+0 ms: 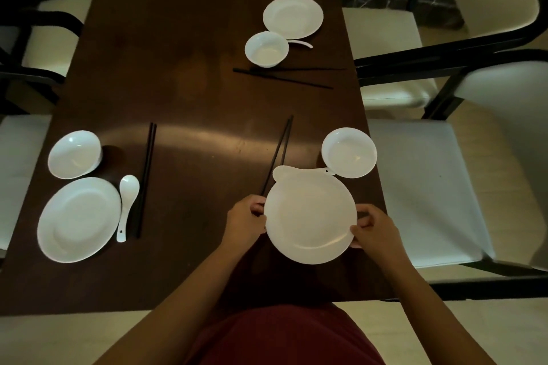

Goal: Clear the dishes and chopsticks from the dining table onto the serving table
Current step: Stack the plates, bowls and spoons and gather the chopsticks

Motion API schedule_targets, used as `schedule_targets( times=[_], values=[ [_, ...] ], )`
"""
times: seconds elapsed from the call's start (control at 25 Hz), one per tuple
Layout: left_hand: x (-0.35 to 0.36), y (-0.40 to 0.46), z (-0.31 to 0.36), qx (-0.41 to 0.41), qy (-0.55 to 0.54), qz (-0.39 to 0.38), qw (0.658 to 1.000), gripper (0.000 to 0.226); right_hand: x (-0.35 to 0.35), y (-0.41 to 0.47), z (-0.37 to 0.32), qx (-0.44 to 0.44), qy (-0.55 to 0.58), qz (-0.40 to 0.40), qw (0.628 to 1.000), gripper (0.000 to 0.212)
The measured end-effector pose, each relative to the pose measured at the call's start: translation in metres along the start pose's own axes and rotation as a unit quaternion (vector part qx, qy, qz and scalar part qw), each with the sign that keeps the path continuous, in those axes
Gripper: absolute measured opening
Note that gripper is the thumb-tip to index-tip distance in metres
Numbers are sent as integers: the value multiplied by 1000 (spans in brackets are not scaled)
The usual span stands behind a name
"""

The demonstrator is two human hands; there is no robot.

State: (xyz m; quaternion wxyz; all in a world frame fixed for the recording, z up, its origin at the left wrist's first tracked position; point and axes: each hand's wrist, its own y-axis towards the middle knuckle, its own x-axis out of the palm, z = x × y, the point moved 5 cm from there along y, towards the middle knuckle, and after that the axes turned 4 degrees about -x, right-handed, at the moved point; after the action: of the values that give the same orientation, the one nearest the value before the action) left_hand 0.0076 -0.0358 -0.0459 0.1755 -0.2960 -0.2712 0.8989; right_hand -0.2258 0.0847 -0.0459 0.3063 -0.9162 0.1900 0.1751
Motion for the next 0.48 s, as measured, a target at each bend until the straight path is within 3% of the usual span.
schedule_targets(
  times=[0.2,0.48],
  values=[
    [-78,11,-8,11,-102,56,993,25,47,23,-65,-27,62,-52,996,32],
    [-174,64,-37,-24,-100,146,984,29,156,91,-141,-51,26,-101,993,39]
  ],
)
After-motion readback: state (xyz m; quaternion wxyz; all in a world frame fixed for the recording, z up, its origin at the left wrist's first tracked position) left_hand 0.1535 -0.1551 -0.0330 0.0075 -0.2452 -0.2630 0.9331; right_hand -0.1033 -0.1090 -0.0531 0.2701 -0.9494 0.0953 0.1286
